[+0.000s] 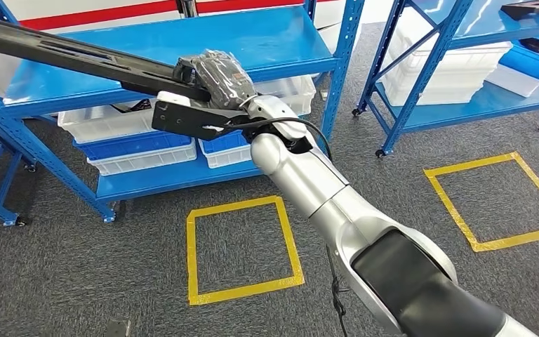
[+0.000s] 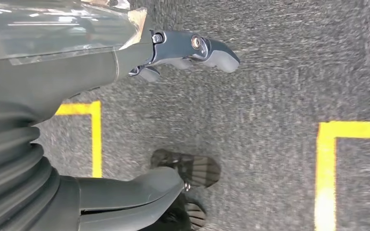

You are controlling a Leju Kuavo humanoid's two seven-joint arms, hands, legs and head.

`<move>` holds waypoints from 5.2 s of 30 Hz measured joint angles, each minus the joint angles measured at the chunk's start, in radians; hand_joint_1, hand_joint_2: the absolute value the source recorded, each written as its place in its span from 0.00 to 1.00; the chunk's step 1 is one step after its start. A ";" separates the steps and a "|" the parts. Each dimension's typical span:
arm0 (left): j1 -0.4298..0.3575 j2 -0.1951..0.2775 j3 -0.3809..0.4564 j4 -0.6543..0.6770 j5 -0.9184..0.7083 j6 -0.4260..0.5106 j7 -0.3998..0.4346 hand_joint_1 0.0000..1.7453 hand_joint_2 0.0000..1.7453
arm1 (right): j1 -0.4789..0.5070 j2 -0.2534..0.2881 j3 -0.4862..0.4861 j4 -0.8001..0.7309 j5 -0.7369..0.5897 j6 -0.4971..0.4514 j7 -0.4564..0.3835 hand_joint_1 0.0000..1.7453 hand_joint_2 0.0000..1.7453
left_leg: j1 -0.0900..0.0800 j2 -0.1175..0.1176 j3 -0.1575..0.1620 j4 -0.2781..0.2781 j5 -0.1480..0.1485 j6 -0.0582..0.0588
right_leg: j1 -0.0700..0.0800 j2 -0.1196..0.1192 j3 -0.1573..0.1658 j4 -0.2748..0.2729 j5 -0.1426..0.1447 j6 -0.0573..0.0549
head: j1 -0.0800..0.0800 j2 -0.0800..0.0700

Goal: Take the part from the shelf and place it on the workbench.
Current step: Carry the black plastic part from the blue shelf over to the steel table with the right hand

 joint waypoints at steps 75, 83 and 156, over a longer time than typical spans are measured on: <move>0.067 0.048 -0.027 -0.016 0.086 -0.030 -0.070 0.00 1.00 | 0.306 -0.186 -0.233 -0.188 -0.152 -0.102 -0.197 1.00 1.00 | 0.029 0.022 0.136 -0.302 0.202 0.041 | -0.018 0.017 -0.077 0.154 -0.075 0.052 | -0.001 0.000; 0.084 0.049 -0.009 -0.025 0.086 -0.047 -0.069 0.00 1.00 | 0.295 -0.172 -0.244 -0.150 -0.173 -0.104 -0.223 1.00 1.00 | 0.060 0.068 0.082 -0.215 0.173 -0.042 | -0.047 -0.030 -0.040 0.063 -0.027 0.109 | 0.003 0.000; 0.137 0.050 0.171 -0.064 -0.065 -0.209 -0.129 0.00 1.00 | 0.559 -0.209 -0.375 -0.334 -0.182 -0.445 -0.289 1.00 1.00 | -0.003 0.004 0.051 0.070 -0.070 0.007 | -0.010 0.046 -0.037 0.023 0.012 0.016 | -0.001 0.000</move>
